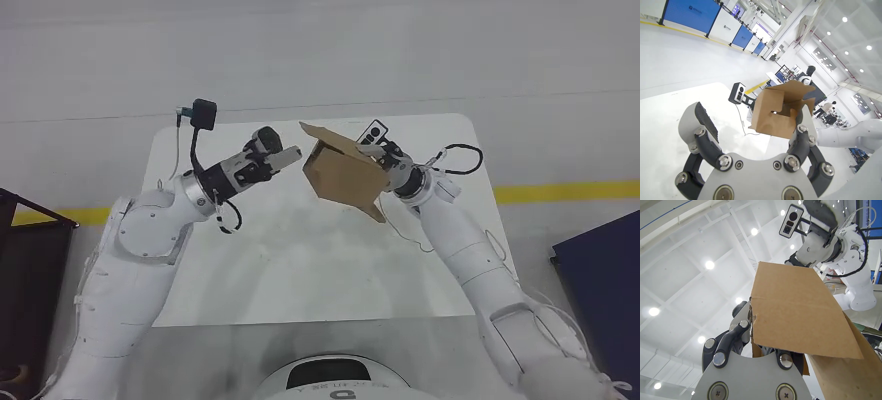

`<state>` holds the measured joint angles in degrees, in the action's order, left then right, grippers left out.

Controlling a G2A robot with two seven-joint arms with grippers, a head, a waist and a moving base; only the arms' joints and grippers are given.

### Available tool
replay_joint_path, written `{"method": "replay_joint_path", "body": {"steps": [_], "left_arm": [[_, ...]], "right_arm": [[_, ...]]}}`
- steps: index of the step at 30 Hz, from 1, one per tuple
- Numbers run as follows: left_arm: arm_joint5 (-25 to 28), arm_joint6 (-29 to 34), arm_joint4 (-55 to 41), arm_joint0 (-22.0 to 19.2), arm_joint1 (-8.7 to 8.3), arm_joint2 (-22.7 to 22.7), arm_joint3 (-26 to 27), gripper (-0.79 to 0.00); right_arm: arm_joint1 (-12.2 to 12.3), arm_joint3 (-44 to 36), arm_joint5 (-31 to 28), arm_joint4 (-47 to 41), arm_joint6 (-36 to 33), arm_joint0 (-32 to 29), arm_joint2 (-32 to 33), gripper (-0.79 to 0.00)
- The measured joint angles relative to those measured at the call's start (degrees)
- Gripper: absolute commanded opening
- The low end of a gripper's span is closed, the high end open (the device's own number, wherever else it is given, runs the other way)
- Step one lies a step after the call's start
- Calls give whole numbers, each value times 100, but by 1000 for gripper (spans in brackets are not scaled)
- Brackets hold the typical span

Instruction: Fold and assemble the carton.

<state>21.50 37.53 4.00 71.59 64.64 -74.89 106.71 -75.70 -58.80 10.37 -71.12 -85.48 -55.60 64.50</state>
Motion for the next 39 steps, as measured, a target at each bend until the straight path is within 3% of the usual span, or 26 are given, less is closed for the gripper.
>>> {"method": "replay_joint_path", "body": {"steps": [8, 14, 21, 30, 39], "left_arm": [[29, 34, 174, 219, -33, -44, 615, 0], [-83, -212, 1403, -58, -12, 241, 499, 0], [-223, -393, 1912, -368, 48, 675, 164, 0], [-228, -462, 1695, -592, 94, 854, 20, 0], [-169, -408, 1207, -393, 43, 475, 82, 0]], "right_arm": [[-11, 9, 29, 21, -26, -5, 12, -785], [-11, 21, 39, 40, -64, -5, 50, -785], [12, -34, 28, 56, -73, -51, 167, -785], [18, -129, 48, 79, -45, -97, 219, -785], [-1, -117, 38, 80, -14, -88, 202, -785]]}}
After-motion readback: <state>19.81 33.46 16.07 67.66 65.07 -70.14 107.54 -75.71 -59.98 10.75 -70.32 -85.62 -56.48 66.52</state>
